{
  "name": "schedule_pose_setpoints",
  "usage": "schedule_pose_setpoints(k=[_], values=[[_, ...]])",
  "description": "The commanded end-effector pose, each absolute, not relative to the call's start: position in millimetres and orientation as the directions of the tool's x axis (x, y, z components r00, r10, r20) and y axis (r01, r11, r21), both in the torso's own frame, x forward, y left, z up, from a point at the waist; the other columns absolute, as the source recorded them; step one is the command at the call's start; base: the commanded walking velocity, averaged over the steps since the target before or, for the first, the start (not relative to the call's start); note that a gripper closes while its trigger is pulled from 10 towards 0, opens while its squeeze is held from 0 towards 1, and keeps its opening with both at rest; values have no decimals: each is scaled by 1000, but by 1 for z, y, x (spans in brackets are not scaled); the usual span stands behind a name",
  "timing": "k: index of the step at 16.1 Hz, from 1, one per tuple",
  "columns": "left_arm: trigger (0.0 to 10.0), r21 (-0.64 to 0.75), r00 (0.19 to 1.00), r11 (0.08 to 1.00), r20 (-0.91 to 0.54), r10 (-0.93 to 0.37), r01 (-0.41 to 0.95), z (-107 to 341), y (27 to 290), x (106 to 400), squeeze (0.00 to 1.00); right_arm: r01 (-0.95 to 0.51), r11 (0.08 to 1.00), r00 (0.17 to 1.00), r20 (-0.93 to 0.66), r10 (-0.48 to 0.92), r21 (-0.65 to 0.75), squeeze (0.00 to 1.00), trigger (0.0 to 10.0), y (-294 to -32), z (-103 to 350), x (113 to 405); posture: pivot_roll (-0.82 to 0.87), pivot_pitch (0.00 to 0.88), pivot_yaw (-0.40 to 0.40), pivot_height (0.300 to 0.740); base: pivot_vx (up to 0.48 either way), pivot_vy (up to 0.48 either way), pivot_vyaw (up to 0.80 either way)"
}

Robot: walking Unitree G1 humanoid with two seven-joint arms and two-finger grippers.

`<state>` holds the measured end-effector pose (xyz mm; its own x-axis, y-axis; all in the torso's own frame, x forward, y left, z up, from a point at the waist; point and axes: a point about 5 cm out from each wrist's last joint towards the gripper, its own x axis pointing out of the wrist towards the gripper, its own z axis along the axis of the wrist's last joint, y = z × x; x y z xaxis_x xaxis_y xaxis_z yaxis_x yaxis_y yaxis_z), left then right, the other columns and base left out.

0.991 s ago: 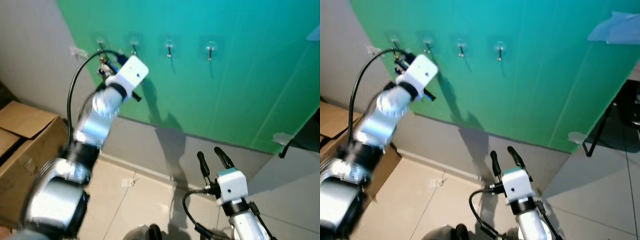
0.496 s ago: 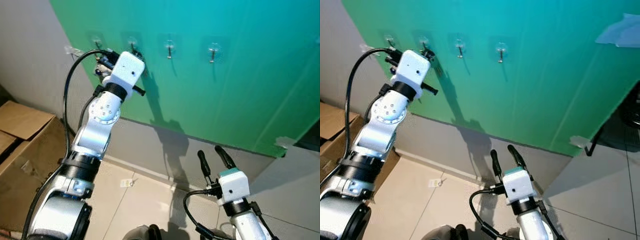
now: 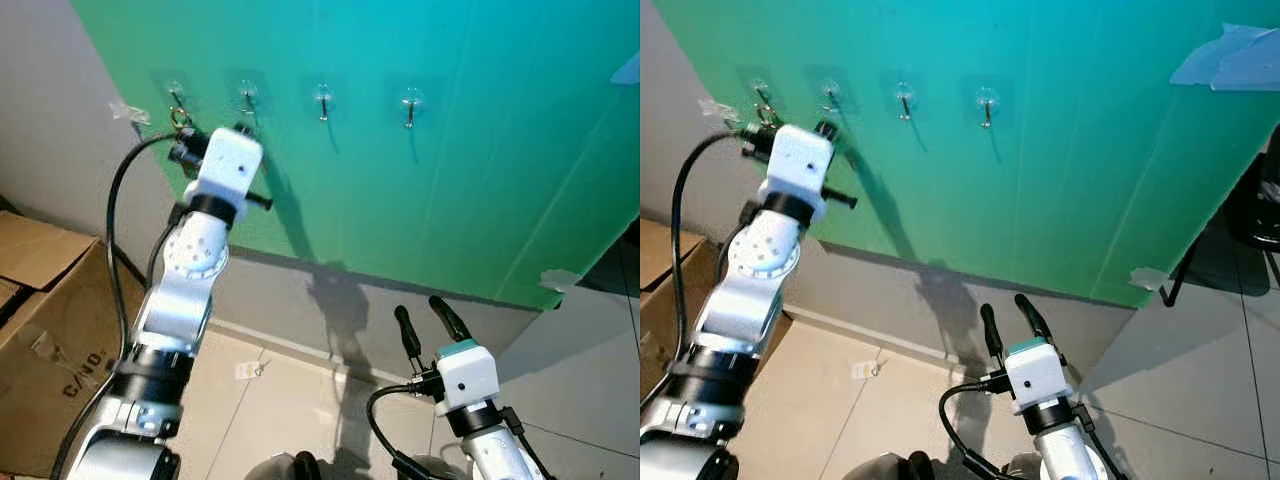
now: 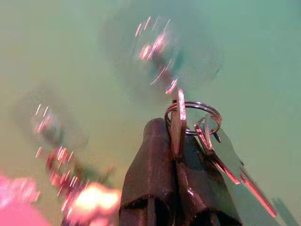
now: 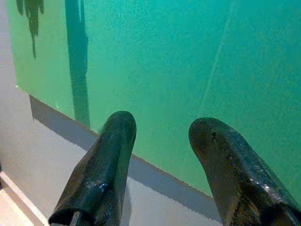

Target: Hang keys on a hook

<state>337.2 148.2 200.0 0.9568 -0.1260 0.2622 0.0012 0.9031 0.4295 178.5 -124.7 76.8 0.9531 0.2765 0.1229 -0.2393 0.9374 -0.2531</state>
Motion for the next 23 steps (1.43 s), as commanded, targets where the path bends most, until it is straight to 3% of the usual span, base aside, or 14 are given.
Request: schedule_pose_setpoints(k=[1,5,23], values=[[10000,415,959,907,278,-52,-71,205,160,336,0,-251,936,949,129,288,-248,0,10000,-123,79,179,-199,60,128,736,0,0,0],[10000,405,968,907,251,11,-115,204,165,338,0,-259,932,946,127,297,-251,0,10000,-123,79,180,-201,57,123,736,0,0,0],[10000,563,968,826,225,-112,-36,232,149,381,0,-243,940,952,130,279,-238,0,10000,-120,80,180,-222,68,145,736,0,0,0]])
